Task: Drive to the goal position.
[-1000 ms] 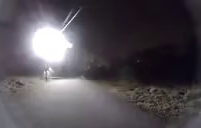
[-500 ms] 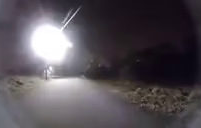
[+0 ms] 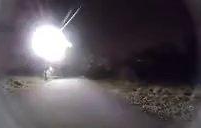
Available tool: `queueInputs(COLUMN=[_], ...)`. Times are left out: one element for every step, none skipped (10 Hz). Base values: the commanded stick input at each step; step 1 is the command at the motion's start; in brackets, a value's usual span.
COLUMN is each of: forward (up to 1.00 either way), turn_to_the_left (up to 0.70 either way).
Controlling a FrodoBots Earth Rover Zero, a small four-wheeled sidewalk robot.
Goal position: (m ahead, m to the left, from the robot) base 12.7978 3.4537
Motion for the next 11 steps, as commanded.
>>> queueInputs(forward=[0.00,0.02,0.02,0.00,0.00,0.00,0.00,0.00,0.00,0.00,0.05], turn_to_the_left=[0.10,0.25,0.38,0.39,0.39,0.39,0.39,0.37,0.32,0.27,0.07])
